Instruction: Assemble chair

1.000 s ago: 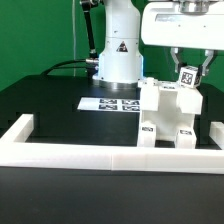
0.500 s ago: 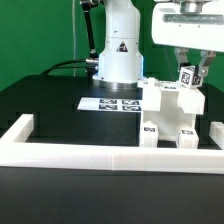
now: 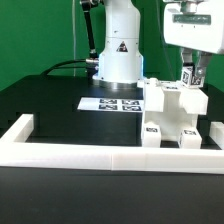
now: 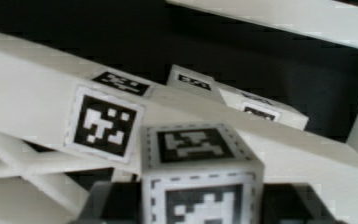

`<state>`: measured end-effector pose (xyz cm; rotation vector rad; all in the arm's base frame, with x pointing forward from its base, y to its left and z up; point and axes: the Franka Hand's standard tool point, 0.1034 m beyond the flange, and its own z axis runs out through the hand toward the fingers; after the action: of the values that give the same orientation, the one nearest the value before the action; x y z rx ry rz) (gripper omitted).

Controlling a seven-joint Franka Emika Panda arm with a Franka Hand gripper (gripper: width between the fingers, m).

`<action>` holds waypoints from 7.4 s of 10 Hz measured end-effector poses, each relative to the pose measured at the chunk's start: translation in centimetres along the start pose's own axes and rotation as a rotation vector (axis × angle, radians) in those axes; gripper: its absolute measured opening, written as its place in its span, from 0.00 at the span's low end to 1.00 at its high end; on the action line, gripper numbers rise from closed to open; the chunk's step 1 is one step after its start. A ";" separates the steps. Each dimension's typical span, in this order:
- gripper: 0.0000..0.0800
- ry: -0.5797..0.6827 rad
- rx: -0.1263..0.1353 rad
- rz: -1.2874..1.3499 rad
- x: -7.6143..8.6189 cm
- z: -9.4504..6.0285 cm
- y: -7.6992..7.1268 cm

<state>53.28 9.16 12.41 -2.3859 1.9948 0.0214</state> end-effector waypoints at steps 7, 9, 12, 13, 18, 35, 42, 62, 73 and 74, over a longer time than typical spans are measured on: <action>0.36 -0.022 0.000 0.396 -0.6 0.0 0.0; 0.36 -0.027 0.000 0.456 -0.7 0.0 0.0; 0.43 -0.036 -0.002 0.509 -1.0 0.1 0.0; 0.67 -0.036 -0.002 0.478 -1.1 0.1 0.0; 0.81 -0.038 -0.019 0.076 -1.8 0.2 0.2; 0.80 -0.034 0.009 -1.133 -1.5 0.0 -0.1; 0.36 -0.034 0.009 -1.098 -1.5 0.0 -0.1; 0.61 -0.032 -0.011 -0.153 -2.0 0.1 -0.1; 0.81 -0.017 -0.007 -0.999 -2.2 0.2 0.0; 0.81 -0.017 -0.006 -1.089 -2.2 0.2 0.0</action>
Offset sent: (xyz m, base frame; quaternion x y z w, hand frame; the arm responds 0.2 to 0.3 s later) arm 0.0000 0.0000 0.0000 0.0000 0.0000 0.1296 0.9916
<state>52.85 11.33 12.30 -3.0658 0.4694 0.0187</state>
